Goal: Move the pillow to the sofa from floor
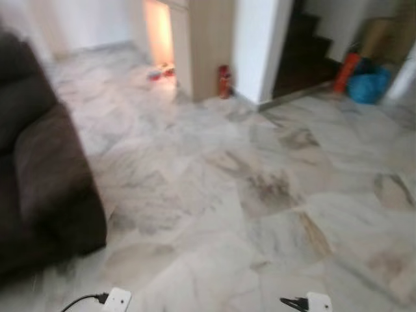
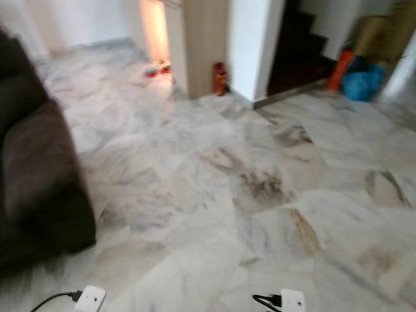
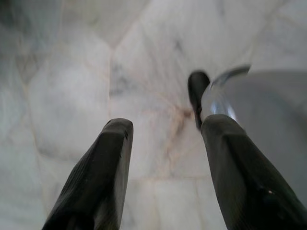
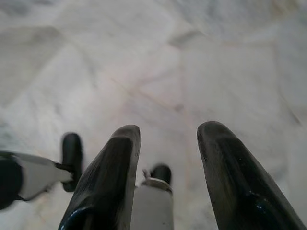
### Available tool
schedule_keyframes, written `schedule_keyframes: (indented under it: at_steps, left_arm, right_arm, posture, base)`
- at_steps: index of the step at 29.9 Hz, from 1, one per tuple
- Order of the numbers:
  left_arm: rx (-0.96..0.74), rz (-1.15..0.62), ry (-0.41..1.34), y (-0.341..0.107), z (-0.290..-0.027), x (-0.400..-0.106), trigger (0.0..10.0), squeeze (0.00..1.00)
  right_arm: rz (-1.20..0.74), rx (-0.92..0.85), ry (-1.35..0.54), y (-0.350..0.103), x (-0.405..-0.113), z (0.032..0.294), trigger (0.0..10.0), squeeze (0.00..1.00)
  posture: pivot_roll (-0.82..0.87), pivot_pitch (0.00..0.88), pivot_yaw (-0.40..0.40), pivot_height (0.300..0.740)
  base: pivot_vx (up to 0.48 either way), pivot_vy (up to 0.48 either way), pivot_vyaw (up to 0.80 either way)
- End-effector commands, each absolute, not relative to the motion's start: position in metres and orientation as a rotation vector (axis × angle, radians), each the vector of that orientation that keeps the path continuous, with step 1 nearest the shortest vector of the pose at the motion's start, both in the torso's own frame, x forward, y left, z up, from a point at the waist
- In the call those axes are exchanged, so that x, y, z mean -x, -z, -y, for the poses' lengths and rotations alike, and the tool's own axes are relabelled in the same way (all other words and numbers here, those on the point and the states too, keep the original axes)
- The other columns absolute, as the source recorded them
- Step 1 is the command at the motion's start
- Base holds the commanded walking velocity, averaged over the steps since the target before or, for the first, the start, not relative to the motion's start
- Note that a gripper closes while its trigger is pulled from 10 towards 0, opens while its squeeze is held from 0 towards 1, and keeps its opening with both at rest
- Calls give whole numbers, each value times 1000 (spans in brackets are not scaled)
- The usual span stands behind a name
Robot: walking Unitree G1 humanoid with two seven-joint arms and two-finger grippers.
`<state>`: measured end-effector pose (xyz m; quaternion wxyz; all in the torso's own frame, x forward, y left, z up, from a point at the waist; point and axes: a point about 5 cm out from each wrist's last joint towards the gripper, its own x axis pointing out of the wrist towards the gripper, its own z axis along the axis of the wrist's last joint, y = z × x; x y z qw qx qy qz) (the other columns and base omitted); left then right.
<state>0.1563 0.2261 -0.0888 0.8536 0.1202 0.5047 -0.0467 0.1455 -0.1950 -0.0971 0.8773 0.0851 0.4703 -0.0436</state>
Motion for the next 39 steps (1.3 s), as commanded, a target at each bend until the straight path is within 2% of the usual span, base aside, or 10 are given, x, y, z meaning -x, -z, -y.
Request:
schedule_keyframes:
  at_steps: [1, 36, 39]
  left_arm:
    - [-254, -1052, 112, 88, -222, -161, 10000, 0]
    - [-248, -1054, 118, 88, -221, -161, 10000, 0]
    - [-250, -1055, 120, 88, -221, -161, 10000, 0]
  right_arm:
    - [-989, -167, 112, 98, -141, 203, 10000, 0]
    - [-989, -160, 99, 97, -142, 204, 10000, 0]
    - [-988, -169, 104, 97, -142, 204, 10000, 0]
  posture:
    - [67, 0, -33, 740]
    - [67, 17, -39, 740]
    - [68, 18, -39, 740]
  base:
    - [0, 0, 800]
    - [0, 0, 800]
    - [0, 0, 156]
